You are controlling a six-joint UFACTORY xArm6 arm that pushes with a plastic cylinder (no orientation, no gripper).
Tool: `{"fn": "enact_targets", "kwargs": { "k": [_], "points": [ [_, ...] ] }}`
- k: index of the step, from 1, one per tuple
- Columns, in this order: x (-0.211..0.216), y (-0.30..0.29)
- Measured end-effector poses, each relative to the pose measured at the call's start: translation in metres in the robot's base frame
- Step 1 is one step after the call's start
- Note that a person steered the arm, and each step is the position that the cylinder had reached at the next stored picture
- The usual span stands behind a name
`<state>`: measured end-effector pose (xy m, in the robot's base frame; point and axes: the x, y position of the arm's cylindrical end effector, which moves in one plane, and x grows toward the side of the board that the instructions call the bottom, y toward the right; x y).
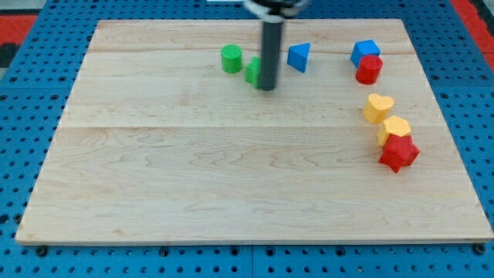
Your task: Slide the green star to the bottom left side of the green circle
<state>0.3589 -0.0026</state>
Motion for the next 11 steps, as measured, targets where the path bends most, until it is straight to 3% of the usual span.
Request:
{"fn": "enact_targets", "kwargs": {
  "k": [1,2,4,7,8,9,10,11],
  "points": [
    [0.016,0.001],
    [0.025,0.044],
    [-0.016,0.038],
    [-0.015,-0.121],
    [-0.004,-0.106],
    [0.007,-0.041],
    [-0.014,-0.010],
    [-0.032,-0.041]
  ]
}}
